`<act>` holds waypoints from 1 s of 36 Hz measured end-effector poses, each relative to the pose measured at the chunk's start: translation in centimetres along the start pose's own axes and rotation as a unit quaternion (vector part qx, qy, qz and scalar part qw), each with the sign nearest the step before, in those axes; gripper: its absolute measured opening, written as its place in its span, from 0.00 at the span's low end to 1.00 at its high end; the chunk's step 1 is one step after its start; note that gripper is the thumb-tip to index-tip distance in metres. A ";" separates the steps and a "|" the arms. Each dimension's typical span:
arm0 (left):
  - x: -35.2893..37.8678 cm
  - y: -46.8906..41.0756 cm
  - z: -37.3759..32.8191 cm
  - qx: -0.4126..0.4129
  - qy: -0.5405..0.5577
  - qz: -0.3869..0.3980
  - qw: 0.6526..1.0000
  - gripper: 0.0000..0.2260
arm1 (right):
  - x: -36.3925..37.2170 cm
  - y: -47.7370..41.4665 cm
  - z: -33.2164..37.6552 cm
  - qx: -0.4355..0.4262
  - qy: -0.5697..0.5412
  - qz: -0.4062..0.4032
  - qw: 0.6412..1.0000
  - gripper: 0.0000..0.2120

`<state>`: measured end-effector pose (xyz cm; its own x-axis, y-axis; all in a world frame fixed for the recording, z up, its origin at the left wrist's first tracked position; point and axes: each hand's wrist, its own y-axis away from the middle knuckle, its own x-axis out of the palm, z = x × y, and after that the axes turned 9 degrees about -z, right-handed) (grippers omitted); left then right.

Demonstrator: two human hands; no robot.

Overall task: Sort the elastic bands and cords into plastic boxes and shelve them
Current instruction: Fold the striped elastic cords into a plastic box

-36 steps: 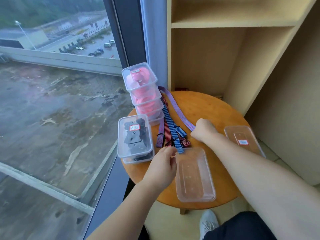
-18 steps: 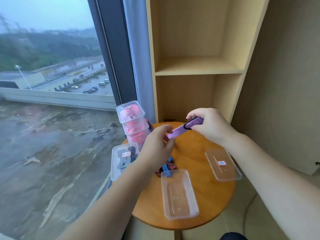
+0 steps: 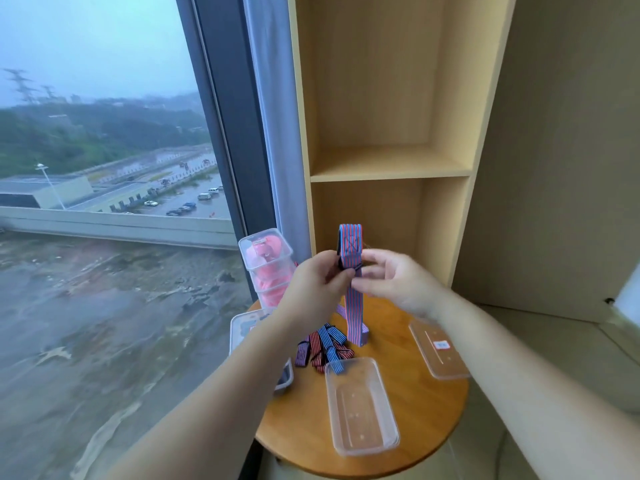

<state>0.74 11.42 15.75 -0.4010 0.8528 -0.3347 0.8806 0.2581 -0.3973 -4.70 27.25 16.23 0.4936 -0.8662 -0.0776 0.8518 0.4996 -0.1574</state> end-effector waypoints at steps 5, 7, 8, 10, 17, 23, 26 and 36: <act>-0.9 -1.4 -1.2 0.019 -0.009 -0.054 0.998 0.08 | 1.5 0.4 -3.7 0.040 0.078 0.031 0.996 0.04; -1.3 -2.4 -1.8 0.002 0.030 -0.075 0.997 0.04 | 1.7 0.0 -5.1 0.048 0.116 0.005 0.992 0.06; -1.6 -3.0 -2.1 -0.012 0.065 -0.084 0.994 0.06 | 1.6 -0.4 -5.4 0.046 0.126 -0.006 0.991 0.09; -2.4 -4.7 -3.1 -0.038 0.153 -0.087 0.984 0.08 | 1.0 -1.1 -5.5 0.037 0.105 -0.023 0.993 0.10; -5.6 -10.5 -5.7 0.030 0.058 -0.108 0.992 0.12 | -1.2 -6.1 -0.6 -0.057 0.031 -0.136 0.989 0.11; -6.1 -11.9 -7.1 0.013 0.012 -0.053 0.998 0.08 | -2.6 -9.7 7.9 -0.185 0.048 -0.151 0.970 0.07; -5.8 -11.5 -8.2 -0.027 0.084 0.059 0.994 0.06 | -2.3 -10.7 11.1 -0.225 0.085 -0.133 0.961 0.07; -8.5 -12.4 -13.1 0.105 0.102 -0.045 0.988 0.07 | -4.3 -11.2 12.4 -0.199 0.205 -0.103 0.953 0.09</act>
<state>-3.44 6.93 34.70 -0.3978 0.9098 -0.1185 0.7634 0.2566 -0.5928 -14.25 25.54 30.60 0.1439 -0.9179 -0.3698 0.7497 0.3450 -0.5647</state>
